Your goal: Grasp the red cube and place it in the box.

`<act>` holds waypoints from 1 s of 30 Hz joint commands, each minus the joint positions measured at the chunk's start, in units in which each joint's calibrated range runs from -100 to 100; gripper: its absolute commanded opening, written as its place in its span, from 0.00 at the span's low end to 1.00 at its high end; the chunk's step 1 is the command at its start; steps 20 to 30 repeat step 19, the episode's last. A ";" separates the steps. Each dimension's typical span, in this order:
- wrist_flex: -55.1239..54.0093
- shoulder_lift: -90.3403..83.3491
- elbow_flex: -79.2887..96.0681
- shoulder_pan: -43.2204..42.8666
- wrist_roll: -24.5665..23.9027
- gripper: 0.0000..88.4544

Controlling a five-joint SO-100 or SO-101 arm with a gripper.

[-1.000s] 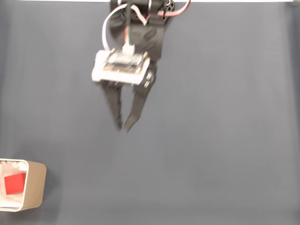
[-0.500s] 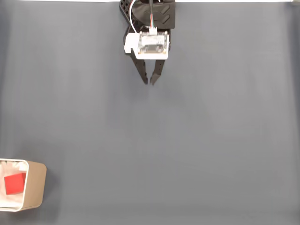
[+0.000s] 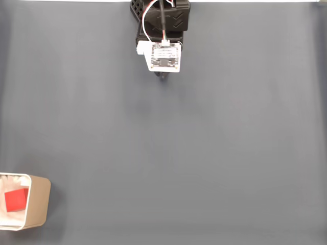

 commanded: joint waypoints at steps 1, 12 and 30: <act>1.19 -0.17 0.54 0.50 0.78 0.00; 1.35 -0.17 0.54 0.50 1.47 0.00; 1.35 -0.17 0.54 0.50 1.47 0.00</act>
